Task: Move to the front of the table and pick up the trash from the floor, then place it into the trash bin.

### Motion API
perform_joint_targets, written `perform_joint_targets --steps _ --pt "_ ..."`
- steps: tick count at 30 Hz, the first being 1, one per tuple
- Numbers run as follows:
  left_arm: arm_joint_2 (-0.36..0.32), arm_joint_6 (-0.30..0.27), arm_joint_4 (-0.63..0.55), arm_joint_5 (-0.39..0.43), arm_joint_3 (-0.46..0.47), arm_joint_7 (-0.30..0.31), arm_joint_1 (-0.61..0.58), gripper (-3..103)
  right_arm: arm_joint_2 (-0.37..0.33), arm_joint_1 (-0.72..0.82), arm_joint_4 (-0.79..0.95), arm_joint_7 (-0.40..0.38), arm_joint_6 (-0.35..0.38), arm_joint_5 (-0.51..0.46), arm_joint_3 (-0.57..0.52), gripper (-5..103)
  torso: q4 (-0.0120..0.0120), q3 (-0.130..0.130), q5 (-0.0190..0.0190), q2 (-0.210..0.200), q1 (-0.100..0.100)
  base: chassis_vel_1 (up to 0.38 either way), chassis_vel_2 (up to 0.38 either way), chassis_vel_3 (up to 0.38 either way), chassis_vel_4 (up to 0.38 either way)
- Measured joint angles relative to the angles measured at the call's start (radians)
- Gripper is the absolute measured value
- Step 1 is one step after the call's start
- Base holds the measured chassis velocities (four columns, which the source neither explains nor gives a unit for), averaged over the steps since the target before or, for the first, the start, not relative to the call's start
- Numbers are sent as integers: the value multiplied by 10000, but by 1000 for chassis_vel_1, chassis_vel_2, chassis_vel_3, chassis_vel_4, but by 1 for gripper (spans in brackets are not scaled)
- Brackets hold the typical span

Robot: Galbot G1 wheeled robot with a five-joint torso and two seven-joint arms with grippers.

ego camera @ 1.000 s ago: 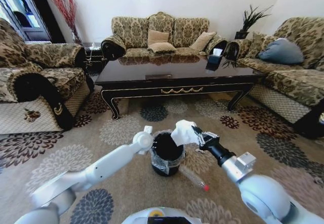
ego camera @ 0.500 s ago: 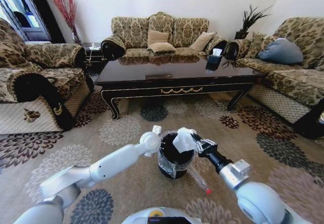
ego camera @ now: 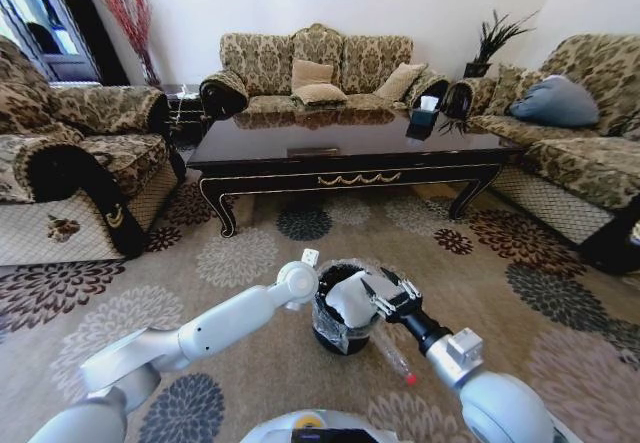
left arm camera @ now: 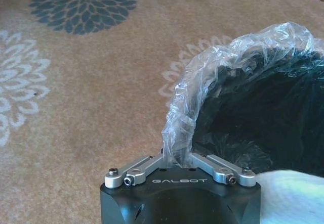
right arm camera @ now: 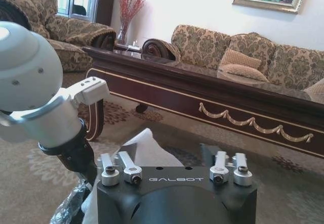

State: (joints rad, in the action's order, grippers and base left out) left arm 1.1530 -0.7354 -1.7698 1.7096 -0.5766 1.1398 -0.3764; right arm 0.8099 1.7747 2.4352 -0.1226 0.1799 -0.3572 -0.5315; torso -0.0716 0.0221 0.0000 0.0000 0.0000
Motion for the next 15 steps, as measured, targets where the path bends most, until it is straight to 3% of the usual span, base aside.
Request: perform_joint_targets --steps 4,7,15 --pt "7 0 -116 -1 -32 0 -48 0 -9 -38 -133 1 -4 31 21 84 0 0 0 0 0 0 0 0 0" --pt "-13 0 -313 32 -36 0 -114 0 21 -122 -401 -3 -24 121 135 98 0 0 0 0 0 0 0 0 0" --pt "-188 -1 -295 100 383 -3 -239 0 78 -52 -662 -4 -90 379 250 100 1 0 -1 0 0 0 0 0 0"
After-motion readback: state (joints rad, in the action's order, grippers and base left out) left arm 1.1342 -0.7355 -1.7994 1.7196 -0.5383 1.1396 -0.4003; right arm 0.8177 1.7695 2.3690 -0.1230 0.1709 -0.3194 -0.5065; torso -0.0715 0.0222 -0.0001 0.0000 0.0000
